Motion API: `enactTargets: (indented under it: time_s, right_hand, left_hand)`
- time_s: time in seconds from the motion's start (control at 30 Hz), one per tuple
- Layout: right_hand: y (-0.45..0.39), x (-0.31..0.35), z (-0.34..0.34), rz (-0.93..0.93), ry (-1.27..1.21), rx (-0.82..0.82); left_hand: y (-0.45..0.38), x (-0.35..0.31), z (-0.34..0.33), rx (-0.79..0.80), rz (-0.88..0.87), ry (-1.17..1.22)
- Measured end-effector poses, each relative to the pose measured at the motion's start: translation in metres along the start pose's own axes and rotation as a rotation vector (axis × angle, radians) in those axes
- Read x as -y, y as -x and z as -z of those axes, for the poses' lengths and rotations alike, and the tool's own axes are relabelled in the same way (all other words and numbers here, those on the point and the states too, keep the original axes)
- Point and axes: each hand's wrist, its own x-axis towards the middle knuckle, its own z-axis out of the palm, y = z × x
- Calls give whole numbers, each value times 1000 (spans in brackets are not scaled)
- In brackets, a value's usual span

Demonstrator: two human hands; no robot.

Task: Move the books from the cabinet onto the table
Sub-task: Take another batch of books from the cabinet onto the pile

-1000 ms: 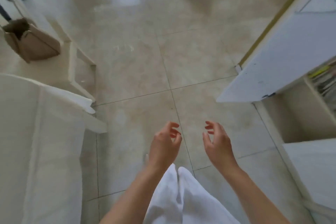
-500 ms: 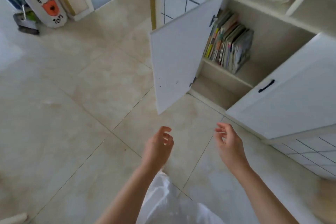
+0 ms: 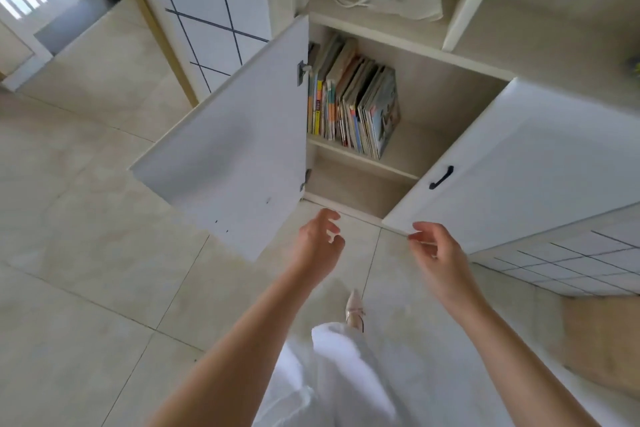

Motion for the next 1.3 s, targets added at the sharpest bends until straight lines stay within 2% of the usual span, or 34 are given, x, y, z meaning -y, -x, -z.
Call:
enactTargets:
  time_s: [0.13, 0.4, 0.63, 0.8, 0.9, 1.03, 1.17, 1.3]
  right_hand:
    - [-63, -6, 24, -46, 22, 54]
    - [-206, 7, 36, -73, 97, 191]
    - [-335, 36, -7, -181, 53, 279]
    - [-419, 60, -52, -260, 4, 253]
    - [-453, 68, -71, -232, 124, 280]
    - [-480, 72, -88, -282, 143, 355]
    - [-493, 70, -101, -329, 195, 312]
    - [-501, 66, -100, -312, 141, 329]
  left_hand:
    - [-53, -35, -40, 14, 24, 52]
    - [-151, -68, -79, -76, 115, 159]
    - [-234, -51, -100, -101, 113, 127]
    - [-290, -34, -126, -122, 89, 173]
    - [-320, -29, -138, -173, 59, 213]
    - [-353, -30, -148, -266, 10, 291]
    - [-373, -31, -154, -327, 33, 372]
    - [-377, -30, -163, -393, 24, 443]
